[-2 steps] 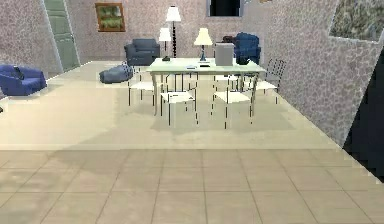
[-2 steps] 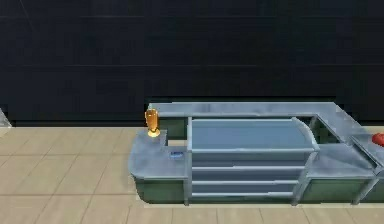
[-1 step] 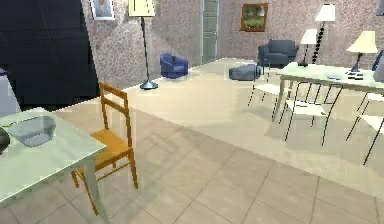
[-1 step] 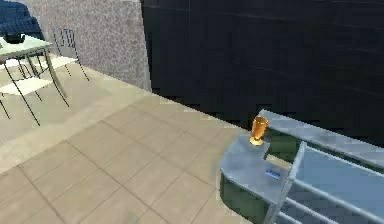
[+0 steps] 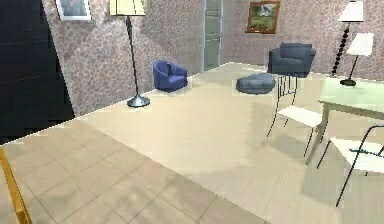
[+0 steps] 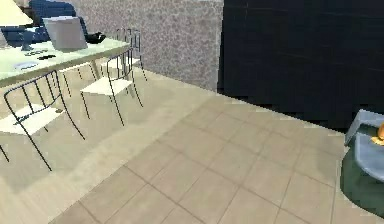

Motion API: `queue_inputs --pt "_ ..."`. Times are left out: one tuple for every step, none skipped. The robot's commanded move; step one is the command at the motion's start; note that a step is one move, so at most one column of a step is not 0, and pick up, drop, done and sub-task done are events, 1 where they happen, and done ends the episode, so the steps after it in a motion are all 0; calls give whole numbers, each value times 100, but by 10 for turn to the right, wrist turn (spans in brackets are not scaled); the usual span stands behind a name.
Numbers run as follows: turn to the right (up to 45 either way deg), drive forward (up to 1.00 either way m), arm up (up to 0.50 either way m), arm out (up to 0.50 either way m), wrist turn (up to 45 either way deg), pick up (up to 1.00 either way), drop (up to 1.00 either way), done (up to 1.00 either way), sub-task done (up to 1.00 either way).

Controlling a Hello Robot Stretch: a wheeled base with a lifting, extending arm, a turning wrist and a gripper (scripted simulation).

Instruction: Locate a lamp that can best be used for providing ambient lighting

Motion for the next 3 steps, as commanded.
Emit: queue_inputs --pt "0 95 0 0 0 0 0 0 0" --pt "-210 0 0 0 0 0 0 0 0" --pt "0 100 0 0 0 0 0 0 0"
